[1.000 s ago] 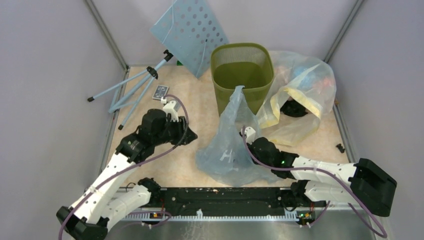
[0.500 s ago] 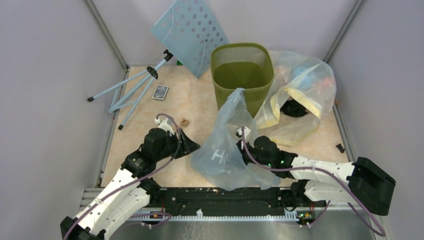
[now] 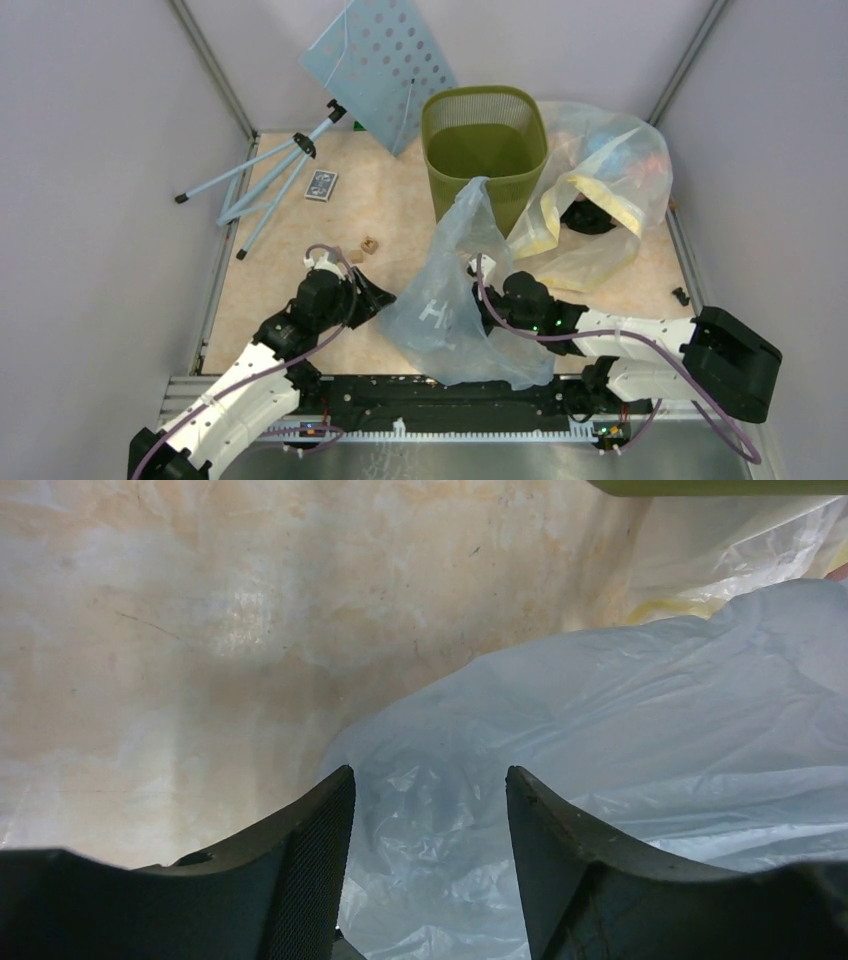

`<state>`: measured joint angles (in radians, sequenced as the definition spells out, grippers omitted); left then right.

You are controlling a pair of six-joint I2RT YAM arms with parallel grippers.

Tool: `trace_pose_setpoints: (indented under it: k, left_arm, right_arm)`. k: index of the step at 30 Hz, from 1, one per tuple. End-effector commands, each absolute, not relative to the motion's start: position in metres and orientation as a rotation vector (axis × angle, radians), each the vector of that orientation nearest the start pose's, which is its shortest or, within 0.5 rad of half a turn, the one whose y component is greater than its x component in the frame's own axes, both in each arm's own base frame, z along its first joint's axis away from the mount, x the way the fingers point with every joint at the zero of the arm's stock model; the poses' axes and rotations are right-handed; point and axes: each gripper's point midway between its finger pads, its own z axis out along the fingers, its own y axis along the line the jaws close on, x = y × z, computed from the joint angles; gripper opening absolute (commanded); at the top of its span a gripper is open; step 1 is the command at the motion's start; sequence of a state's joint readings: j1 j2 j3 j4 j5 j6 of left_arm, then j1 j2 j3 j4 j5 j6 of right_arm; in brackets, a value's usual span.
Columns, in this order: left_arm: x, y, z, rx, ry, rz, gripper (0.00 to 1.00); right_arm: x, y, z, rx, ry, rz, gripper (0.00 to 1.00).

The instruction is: Put the trash bags into the trash bin

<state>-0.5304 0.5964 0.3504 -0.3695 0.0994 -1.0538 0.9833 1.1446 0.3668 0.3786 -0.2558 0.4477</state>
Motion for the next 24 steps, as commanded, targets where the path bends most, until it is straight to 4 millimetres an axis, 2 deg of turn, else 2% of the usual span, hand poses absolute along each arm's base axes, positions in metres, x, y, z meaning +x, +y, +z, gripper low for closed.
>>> trace_pose_setpoints:
  k: [1, 2, 3, 8, 9, 13, 16, 20, 24]
  left_arm:
    - [0.191, -0.183, 0.110, -0.573, 2.251, -1.063, 0.63]
    - [0.192, -0.185, 0.110, -0.568, 2.250, -1.076, 0.62]
    - [0.192, -0.187, 0.112, -0.560, 2.246, -1.091, 0.56]
    - [0.197, -0.193, 0.128, -0.525, 2.180, -1.156, 0.07]
    - [0.198, -0.194, 0.131, -0.518, 2.174, -1.165, 0.00]
    - [0.195, -0.202, 0.139, -0.482, 2.169, -1.226, 0.00]
    - [0.195, -0.205, 0.144, -0.476, 2.159, -1.257, 0.00]
    - [0.202, -0.205, 0.161, -0.481, 2.105, -1.268, 0.00]
    - [0.211, -0.209, 0.182, -0.487, 2.044, -1.307, 0.00]
  right_arm:
    - [0.142, 0.327, 0.122, -0.742, 1.933, 1.194, 0.00]
    - [0.142, 0.328, 0.121, -0.743, 1.934, 1.199, 0.00]
    - [0.141, 0.329, 0.121, -0.745, 1.933, 1.208, 0.00]
    - [0.145, 0.345, 0.134, -0.720, 1.902, 1.279, 0.00]
    - [0.146, 0.349, 0.139, -0.711, 1.885, 1.296, 0.00]
    - [0.149, 0.363, 0.157, -0.695, 1.796, 1.380, 0.00]
    - [0.146, 0.376, 0.157, -0.734, 1.791, 1.439, 0.00]
    - [0.131, 0.388, 0.134, -0.798, 1.859, 1.497, 0.00]
    - [0.118, 0.392, 0.102, -0.824, 1.961, 1.458, 0.00]
